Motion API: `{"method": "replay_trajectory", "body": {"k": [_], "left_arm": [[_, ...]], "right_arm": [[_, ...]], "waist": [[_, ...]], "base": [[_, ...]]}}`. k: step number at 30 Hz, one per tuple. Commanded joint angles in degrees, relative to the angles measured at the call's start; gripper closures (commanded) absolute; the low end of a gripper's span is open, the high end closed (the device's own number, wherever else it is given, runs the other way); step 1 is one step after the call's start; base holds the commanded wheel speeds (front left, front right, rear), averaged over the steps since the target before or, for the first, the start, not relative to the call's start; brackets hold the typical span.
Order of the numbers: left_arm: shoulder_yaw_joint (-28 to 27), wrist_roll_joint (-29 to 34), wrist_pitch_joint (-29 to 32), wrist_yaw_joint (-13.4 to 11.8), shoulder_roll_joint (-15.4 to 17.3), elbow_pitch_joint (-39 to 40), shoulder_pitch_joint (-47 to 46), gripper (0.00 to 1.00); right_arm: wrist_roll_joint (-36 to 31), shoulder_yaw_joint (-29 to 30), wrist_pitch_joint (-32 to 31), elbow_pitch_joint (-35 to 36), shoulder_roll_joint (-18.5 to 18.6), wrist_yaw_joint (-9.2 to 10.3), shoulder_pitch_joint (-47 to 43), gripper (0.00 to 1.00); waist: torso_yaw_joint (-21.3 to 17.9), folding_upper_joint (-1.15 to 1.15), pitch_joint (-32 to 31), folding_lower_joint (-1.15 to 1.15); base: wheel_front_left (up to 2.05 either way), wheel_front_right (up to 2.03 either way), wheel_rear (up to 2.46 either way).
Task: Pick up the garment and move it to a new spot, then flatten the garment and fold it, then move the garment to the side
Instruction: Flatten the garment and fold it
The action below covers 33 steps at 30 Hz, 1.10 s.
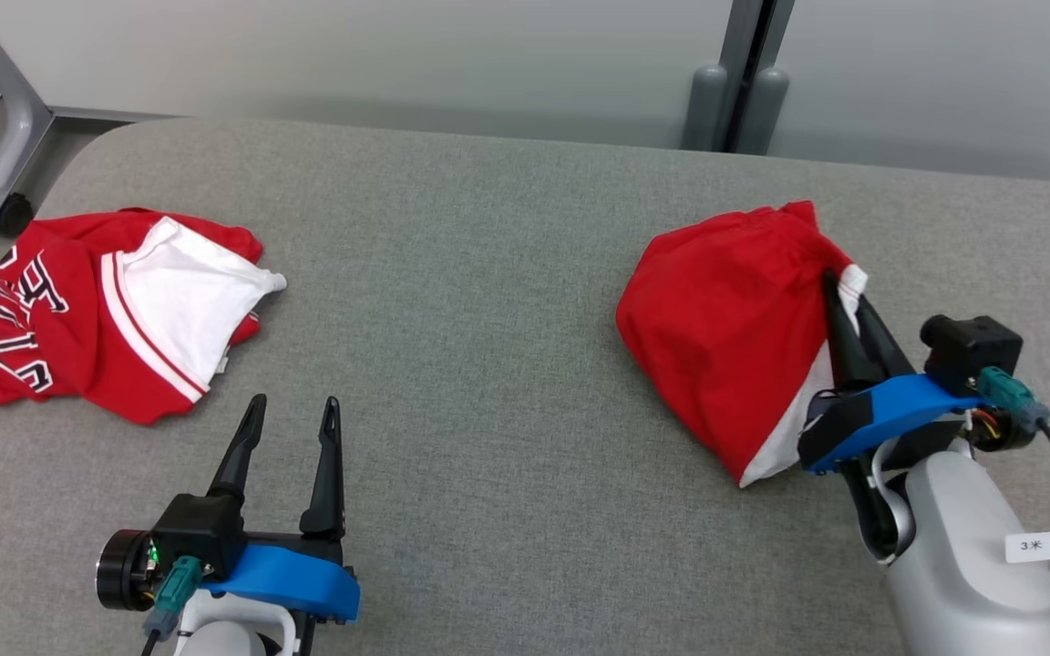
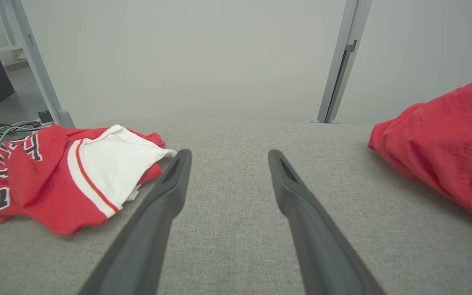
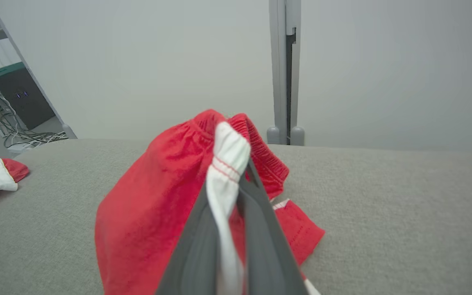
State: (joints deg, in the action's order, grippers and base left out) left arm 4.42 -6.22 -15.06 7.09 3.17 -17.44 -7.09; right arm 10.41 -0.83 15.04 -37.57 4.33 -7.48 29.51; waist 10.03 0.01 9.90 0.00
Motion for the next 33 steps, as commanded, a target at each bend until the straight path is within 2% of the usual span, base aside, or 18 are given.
{"method": "replay_trajectory", "body": {"k": [1, 9, 13, 22, 23, 24, 25, 29, 33], "left_arm": [[0.0, -0.3, -0.2, 0.1, -0.1, 0.2, 0.2, 0.0], [0.9, -1.4, -0.2, 0.2, -0.2, 0.3, 1.0, 0.0], [1.0, -1.8, -0.2, 0.0, -0.3, 0.0, 1.6, 0.0], [2.6, -3.3, -0.2, -0.6, -0.3, -0.5, 2.5, 0.0], [2.6, -3.4, -0.2, -0.7, -0.3, -0.6, 2.6, 0.0], [2.6, -3.4, -0.2, -0.8, -0.3, -0.6, 2.6, 0.0], [2.6, -3.5, -0.2, -0.9, -0.3, -0.7, 2.7, 0.0], [2.1, -3.7, -0.2, -1.2, -0.3, -0.6, 3.1, 0.0], [1.6, -3.6, -0.2, -1.2, -0.3, -0.5, 3.6, 0.0]], "right_arm": [[-0.2, -0.5, 0.2, 0.6, 0.0, -0.03, -0.9, 1.0], [0.5, -12.6, 0.2, 4.6, -1.2, -0.03, -2.3, 1.0], [1.7, -20.3, 0.2, 2.9, -1.3, -0.03, -3.1, 1.0], [10.1, -42.1, 0.2, -1.7, -1.3, -0.03, -4.5, 1.0], [11.3, -43.9, 0.2, -2.2, -1.3, -0.03, -4.6, 0.61], [12.4, -45.2, 0.2, -2.5, -1.3, -0.03, -4.6, 0.05], [13.3, -46.4, 0.2, -2.8, -1.4, -0.03, -4.6, 0.0], [15.3, -49.3, 0.2, -2.6, -1.3, -0.03, -4.9, 0.0], [14.7, -47.3, 0.2, -1.4, -1.3, -0.03, -5.5, 0.0]], "waist": [[-0.3, -0.01, -0.5, 0.0], [1.2, -0.01, -2.2, 0.0], [3.2, -0.01, -2.8, 0.0], [6.6, -0.01, -3.3, 0.0], [6.6, -0.01, -3.3, 0.0], [6.6, -0.01, -3.4, 0.0], [6.5, -0.01, -3.5, 0.0], [5.0, -0.01, -4.0, 0.0], [2.6, -0.01, -4.5, 0.0]], "base": [[0.0, 0.0, 0.0], [0.0, 0.0, 0.0], [0.0, 0.0, 0.0], [0.0, 0.0, 0.0], [0.0, 0.0, 0.0], [0.0, 0.0, 0.0], [0.0, 0.0, 0.0], [0.0, 0.0, 0.0], [0.0, 0.0, 0.0]]}}
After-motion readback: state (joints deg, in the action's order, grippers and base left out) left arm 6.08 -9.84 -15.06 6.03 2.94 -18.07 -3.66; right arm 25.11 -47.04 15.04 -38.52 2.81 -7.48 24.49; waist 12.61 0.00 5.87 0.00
